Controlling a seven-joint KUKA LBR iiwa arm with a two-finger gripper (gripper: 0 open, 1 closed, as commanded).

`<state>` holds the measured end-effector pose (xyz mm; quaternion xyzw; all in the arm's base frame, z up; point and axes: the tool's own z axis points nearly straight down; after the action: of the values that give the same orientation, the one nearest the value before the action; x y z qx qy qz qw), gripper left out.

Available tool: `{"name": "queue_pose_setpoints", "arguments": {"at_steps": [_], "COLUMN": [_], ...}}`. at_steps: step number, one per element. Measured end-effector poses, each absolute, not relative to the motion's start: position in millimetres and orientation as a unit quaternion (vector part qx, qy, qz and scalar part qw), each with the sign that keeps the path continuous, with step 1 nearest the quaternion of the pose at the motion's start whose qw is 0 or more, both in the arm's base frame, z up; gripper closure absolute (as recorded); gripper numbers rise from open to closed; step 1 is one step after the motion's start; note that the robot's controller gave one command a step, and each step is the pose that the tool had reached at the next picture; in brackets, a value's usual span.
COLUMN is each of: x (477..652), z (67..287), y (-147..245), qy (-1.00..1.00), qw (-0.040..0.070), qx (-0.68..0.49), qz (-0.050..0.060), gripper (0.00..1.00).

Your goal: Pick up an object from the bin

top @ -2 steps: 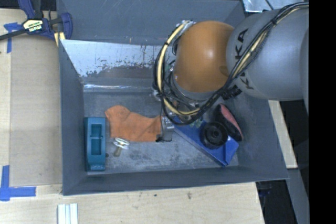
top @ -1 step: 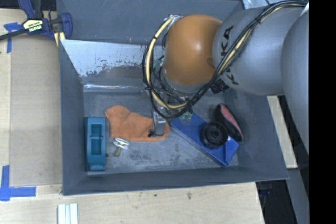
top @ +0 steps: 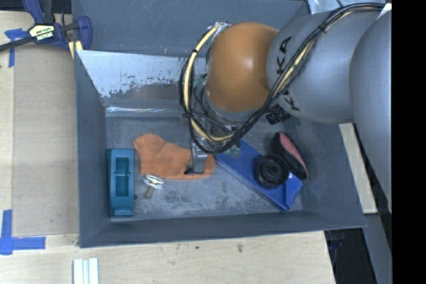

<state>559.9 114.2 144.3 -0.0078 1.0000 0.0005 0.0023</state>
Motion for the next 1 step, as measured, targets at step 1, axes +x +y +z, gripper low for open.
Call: {"name": "queue_pose_setpoints", "arguments": {"at_steps": [1], "x": [549.6], "z": [71.3], "y": [115.8], "qy": [1.0], "qw": [0.002], "qx": [0.015], "qz": [0.001], "gripper": [0.0]}}
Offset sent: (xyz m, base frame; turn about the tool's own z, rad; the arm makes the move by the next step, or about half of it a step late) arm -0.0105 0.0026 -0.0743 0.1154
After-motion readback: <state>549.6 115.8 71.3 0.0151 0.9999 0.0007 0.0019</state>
